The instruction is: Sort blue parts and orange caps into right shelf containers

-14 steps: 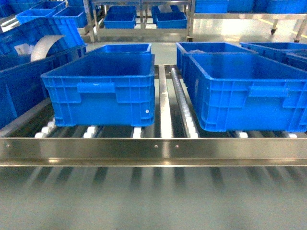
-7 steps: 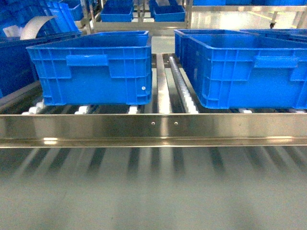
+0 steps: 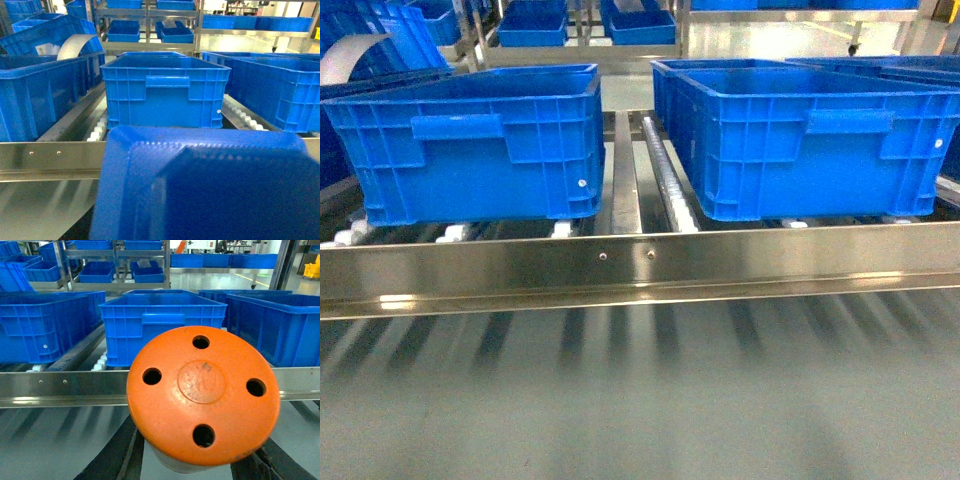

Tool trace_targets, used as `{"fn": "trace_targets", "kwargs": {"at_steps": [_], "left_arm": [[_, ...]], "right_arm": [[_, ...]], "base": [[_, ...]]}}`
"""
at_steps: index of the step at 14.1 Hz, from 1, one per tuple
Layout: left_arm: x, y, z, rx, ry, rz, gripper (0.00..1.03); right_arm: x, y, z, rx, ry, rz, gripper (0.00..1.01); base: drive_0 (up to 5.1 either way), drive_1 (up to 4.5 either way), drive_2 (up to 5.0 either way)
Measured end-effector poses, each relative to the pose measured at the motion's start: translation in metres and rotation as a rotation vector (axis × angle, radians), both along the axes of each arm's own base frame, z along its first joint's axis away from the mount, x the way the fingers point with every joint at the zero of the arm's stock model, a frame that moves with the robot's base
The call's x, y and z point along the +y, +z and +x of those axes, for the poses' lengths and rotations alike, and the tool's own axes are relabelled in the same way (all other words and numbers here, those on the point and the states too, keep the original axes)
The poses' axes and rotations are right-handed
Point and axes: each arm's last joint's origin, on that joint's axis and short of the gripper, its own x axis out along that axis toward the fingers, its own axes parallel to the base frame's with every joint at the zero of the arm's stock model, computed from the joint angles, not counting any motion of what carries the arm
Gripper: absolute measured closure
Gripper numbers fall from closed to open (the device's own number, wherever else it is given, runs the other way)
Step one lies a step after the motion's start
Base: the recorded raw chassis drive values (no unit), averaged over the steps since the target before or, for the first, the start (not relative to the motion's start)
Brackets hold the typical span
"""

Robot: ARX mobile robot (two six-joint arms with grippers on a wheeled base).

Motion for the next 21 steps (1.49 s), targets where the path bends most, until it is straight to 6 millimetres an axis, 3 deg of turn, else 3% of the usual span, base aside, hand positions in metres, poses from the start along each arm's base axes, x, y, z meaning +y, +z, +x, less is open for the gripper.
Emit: {"fn": "trace_targets", "kwargs": {"at_steps": [4, 21], "left_arm": [[0.0, 0.0, 0.0, 0.0, -0.001, 0.0, 0.59], [0.0002, 0.0001, 0.0, -0.002, 0.002, 0.0, 0.6]], "right_arm": [[0.0, 0.0, 0.0, 0.0, 0.0, 0.0, 0.6], [0.0, 0.0, 0.0, 0.0, 0.0, 0.0, 0.6]], "base": [[0.6, 0.57, 0.6], [-0.2, 3.82, -4.1]]}}
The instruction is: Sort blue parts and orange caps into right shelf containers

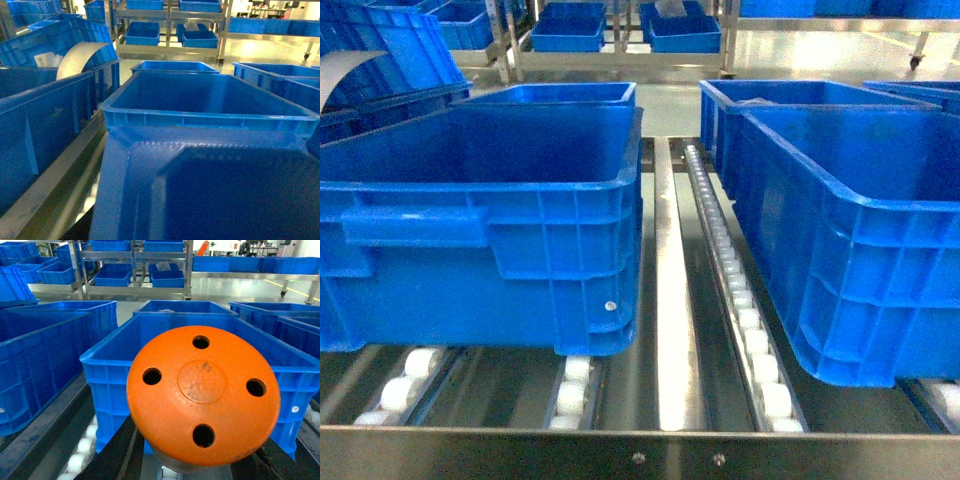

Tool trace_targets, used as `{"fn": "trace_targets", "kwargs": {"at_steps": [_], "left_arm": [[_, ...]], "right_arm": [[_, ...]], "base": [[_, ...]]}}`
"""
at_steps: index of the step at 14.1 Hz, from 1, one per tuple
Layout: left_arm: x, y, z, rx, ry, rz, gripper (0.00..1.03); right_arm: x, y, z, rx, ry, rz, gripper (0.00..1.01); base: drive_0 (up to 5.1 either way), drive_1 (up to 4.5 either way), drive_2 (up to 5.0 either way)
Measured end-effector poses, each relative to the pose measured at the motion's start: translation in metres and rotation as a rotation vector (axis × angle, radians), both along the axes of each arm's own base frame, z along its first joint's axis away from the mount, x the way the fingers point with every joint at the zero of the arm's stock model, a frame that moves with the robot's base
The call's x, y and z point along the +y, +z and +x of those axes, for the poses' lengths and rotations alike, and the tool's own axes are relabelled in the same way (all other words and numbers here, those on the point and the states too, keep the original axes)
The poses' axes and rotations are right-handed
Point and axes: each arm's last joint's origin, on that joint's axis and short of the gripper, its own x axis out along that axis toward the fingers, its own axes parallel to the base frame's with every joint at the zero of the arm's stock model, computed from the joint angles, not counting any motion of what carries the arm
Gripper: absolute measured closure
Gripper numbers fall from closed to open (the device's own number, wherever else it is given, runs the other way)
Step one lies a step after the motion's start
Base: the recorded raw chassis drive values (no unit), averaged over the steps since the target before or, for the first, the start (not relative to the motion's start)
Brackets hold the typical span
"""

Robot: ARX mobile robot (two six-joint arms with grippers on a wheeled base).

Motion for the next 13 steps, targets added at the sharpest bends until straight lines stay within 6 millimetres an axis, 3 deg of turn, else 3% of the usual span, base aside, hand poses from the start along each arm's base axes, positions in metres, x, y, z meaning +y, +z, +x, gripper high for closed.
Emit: {"fn": "trace_targets", "kwargs": {"at_steps": [13], "left_arm": [[0.0, 0.0, 0.0, 0.0, 0.0, 0.0, 0.6]], "right_arm": [[0.0, 0.0, 0.0, 0.0, 0.0, 0.0, 0.6]], "base": [[-0.2, 3.76, -4.2]]}}
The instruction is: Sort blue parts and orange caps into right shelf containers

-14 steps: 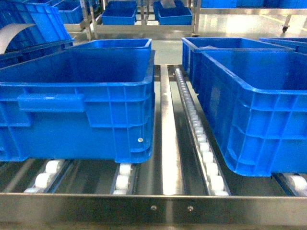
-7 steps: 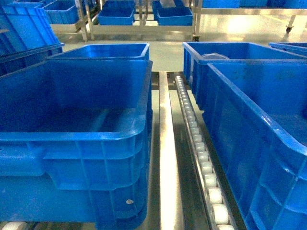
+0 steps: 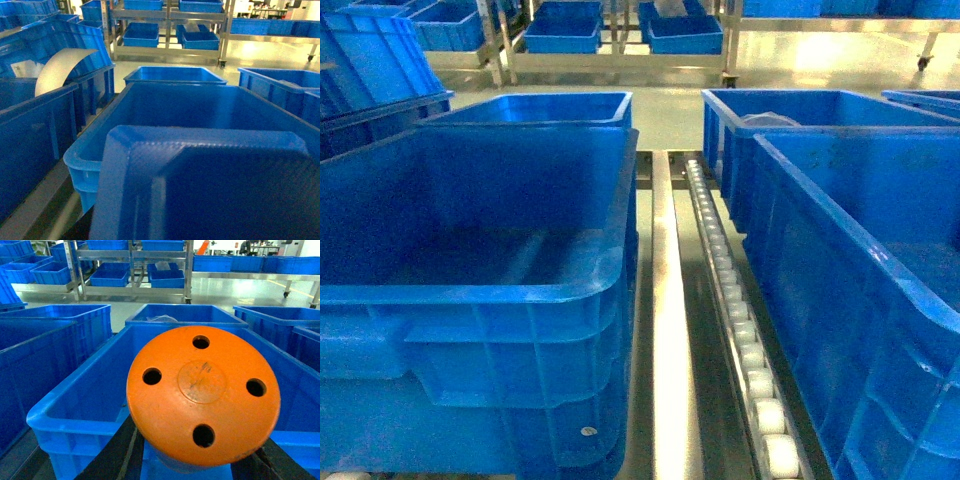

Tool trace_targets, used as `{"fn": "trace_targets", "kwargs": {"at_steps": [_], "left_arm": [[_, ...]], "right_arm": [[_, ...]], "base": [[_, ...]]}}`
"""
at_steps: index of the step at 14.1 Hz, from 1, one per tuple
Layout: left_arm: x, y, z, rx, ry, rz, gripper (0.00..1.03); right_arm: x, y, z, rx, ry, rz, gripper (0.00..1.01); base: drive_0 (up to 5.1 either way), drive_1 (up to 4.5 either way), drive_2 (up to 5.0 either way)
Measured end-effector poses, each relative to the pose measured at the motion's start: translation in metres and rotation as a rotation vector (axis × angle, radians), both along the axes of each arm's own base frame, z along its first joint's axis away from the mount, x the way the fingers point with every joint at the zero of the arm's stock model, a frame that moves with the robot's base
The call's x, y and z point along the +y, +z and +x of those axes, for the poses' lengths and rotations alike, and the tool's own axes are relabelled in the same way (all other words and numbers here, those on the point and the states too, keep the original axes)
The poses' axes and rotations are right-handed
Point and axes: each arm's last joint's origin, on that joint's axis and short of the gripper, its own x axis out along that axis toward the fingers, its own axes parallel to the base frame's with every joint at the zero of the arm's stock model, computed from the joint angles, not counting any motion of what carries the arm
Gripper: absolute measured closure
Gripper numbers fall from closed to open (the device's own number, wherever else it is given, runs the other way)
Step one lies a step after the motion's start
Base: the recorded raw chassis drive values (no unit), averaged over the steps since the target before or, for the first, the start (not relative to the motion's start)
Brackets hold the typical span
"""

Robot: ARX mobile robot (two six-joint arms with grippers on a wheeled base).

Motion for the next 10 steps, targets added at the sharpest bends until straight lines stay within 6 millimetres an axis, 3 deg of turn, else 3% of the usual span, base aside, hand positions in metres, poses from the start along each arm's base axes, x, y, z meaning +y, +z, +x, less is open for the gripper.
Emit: {"fn": "trace_targets", "kwargs": {"at_steps": [3, 10], "left_arm": [[0.0, 0.0, 0.0, 0.0, 0.0, 0.0, 0.6], [0.0, 0.0, 0.0, 0.0, 0.0, 0.0, 0.6]], "right_arm": [[0.0, 0.0, 0.0, 0.0, 0.0, 0.0, 0.6], [0.0, 0.0, 0.0, 0.0, 0.0, 0.0, 0.6]], "base": [[-0.2, 3.76, -4.2], [0.0, 0.0, 0.0]]}}
